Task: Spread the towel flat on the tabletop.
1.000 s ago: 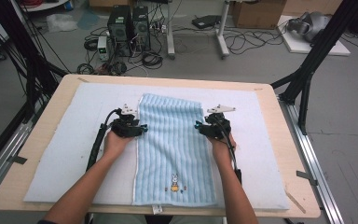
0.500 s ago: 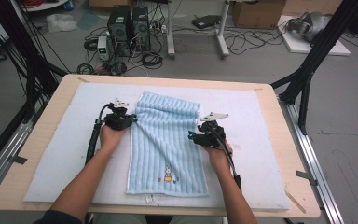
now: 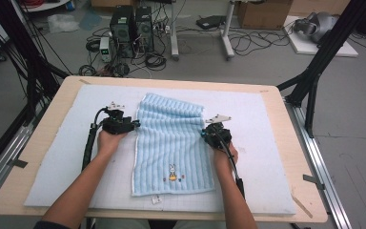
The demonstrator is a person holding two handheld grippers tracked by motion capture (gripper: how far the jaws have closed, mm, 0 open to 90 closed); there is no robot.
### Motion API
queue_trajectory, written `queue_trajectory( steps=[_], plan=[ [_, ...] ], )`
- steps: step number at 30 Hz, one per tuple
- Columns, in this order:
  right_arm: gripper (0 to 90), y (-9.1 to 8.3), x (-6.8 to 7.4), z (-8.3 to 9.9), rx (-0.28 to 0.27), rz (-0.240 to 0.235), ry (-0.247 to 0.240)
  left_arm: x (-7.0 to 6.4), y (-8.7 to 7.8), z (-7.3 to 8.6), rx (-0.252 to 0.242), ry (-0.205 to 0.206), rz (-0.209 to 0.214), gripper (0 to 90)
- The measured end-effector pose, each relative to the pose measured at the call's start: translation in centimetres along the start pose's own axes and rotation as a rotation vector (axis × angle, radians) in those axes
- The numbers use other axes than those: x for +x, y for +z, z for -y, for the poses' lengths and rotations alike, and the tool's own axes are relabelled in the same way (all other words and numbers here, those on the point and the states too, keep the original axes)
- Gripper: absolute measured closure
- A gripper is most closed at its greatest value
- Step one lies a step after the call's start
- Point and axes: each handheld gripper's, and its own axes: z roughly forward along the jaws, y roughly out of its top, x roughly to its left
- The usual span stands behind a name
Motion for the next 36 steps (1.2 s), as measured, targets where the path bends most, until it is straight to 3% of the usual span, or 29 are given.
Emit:
queue_trajectory(
  steps=[8,11,16,19,27,29,36],
  plan=[
    [54.8,-2.3,-0.2,0.8,-0.053,-0.045,0.017,-0.4,-2.5,1.5,-0.014,0.036,0.037,51.3],
    [49.7,-3.4,-0.2,1.4,-0.066,-0.056,0.026,-0.9,-3.6,1.9,-0.039,0.041,0.055,51.2],
    [40.1,-5.3,0.3,2.4,-0.085,-0.074,0.031,-2.1,-5.2,3.1,-0.065,0.094,0.099,44.2],
    [39.7,-6.3,1.1,3.1,-0.085,-0.088,0.004,-2.9,-5.9,3.9,-0.09,0.091,0.122,41.7],
    [41.3,-8.1,2.3,5.3,-0.071,-0.165,-0.035,-5.1,-7.1,6.1,-0.063,0.129,0.154,38.5],
    [43.2,-8.5,2.6,5.9,-0.066,-0.173,-0.036,-5.6,-7.4,6.4,-0.056,0.15,0.153,40.5],
    [49.5,-9.4,3.2,7.0,-0.064,-0.213,-0.058,-6.8,-8.4,7.3,-0.045,0.143,0.177,51.0]
  ],
)
